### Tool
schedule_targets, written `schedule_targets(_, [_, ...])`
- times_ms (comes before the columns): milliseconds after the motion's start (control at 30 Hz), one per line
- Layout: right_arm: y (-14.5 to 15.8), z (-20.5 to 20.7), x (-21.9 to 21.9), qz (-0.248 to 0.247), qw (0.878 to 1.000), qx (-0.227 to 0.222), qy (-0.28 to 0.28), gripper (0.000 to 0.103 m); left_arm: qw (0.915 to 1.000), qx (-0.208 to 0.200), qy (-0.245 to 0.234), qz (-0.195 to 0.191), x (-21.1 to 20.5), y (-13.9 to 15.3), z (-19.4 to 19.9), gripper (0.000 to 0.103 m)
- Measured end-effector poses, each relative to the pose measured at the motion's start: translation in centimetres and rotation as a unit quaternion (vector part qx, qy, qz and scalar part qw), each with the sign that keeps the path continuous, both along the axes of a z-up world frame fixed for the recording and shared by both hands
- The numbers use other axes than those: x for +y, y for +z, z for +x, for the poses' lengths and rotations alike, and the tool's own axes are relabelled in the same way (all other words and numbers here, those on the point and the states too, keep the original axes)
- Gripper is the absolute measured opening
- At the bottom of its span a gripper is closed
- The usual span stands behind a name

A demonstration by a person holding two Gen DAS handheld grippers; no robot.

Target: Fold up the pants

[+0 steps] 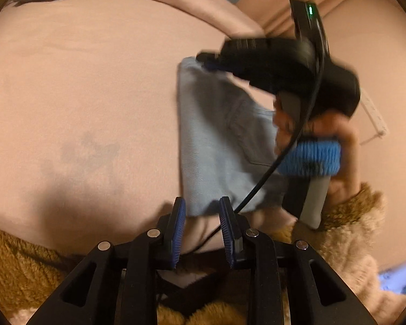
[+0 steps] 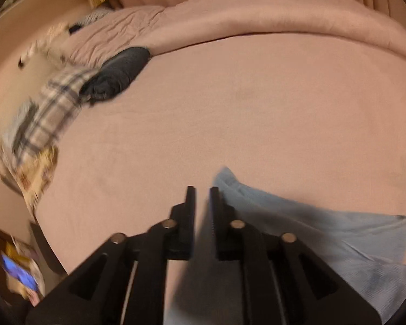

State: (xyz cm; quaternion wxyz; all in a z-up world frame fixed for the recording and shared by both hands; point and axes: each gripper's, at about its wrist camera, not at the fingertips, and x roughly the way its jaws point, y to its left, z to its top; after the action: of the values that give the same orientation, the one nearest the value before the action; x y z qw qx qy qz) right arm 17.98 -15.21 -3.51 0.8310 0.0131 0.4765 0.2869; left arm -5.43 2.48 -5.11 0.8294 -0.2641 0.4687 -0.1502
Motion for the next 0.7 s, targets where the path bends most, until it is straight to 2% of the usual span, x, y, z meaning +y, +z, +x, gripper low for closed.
schedule_targets(133, [-0.3,-2.6,-1.9,-0.019,1.000,0.007,0.016,0.015,0.9989,-0.007,0.019,0.043,0.2,0.9,-0.7,0.027])
schedule_targets(267, [-2.3,-5.4,-3.6,-0.034,0.999,0.018,0.012,0.014,0.9988,0.007,0.038,0.031,1.2,0.8,-0.2,0.027])
schedule_targets(300, [-2.5,-6.4,-4.2,-0.031,0.999,0.008,0.007,0.014,0.9985,0.009,0.042,0.033,1.4,0.7,0.2,0.027])
schedule_targets(433, [-2.7,-8.9,-5.4,-0.014,1.000,0.002,-0.014,0.014,0.9980,0.008,0.047,0.041,2.4,0.8,-0.1,0.027])
schedule_targets(533, [-2.8,-10.7,-6.1,-0.015,1.000,-0.007,-0.009,0.013,0.9978,0.011,0.041,0.050,2.7,0.4,0.4,0.027])
schedule_targets(700, [-2.5,-11.3,-6.0,-0.012,1.000,0.001,-0.016,0.013,0.9973,0.011,0.036,0.064,2.2,0.6,0.9,0.027])
